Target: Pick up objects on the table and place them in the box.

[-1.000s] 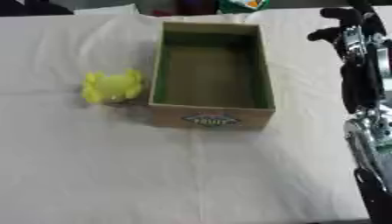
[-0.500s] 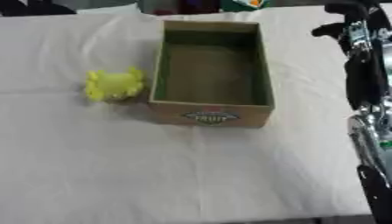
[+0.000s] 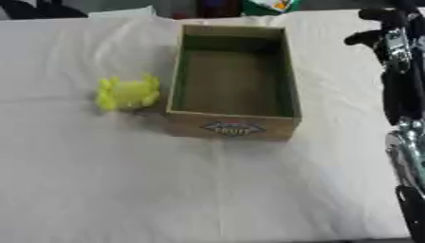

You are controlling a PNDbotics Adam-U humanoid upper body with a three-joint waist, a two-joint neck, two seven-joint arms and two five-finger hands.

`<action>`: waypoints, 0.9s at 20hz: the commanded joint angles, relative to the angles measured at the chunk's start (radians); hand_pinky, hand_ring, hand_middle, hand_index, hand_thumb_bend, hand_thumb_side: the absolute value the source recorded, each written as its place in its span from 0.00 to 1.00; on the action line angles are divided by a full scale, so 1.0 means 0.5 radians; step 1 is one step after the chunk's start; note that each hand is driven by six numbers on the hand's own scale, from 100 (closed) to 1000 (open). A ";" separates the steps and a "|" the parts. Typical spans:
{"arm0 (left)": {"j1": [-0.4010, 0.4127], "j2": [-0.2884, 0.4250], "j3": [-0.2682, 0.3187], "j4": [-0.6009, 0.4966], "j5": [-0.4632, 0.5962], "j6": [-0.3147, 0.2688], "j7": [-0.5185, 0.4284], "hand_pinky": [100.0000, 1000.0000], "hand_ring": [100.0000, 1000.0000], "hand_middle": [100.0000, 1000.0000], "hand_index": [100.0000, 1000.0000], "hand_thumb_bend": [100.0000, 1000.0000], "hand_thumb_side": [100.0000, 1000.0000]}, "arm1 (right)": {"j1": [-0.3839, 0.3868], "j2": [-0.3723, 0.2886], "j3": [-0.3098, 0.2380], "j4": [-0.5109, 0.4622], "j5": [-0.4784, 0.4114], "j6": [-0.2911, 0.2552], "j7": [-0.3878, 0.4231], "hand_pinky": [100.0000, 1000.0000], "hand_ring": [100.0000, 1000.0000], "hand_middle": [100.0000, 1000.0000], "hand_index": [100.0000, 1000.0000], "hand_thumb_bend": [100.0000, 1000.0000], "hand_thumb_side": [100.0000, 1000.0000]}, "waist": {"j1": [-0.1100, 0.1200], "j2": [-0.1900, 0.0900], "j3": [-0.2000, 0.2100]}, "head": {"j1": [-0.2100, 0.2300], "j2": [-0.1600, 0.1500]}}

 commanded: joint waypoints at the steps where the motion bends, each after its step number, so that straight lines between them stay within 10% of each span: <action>1: -0.078 0.082 -0.059 0.043 -0.108 -0.027 -0.104 0.57 0.70 0.71 0.89 0.00 0.73 | -0.017 -0.042 0.002 -0.040 -0.013 -0.003 0.012 0.79 0.57 0.71 0.94 0.00 0.73 | 0.010 -0.044 -0.001 | 0.013 -0.030; 10: -0.252 0.067 -0.181 0.174 -0.374 -0.200 -0.381 0.64 0.78 0.80 0.97 0.39 0.74 | -0.009 -0.042 0.014 -0.040 -0.017 0.002 0.024 0.79 0.57 0.71 0.94 0.00 0.73 | 0.024 -0.052 -0.010 | 0.017 -0.030; 18: -0.534 -0.025 -0.246 0.438 -0.180 -0.294 -0.994 0.70 0.85 0.87 1.00 0.41 0.59 | -0.006 -0.030 0.026 -0.040 -0.026 0.007 0.036 0.79 0.57 0.71 0.94 0.00 0.73 | 0.025 -0.070 -0.027 | 0.026 -0.049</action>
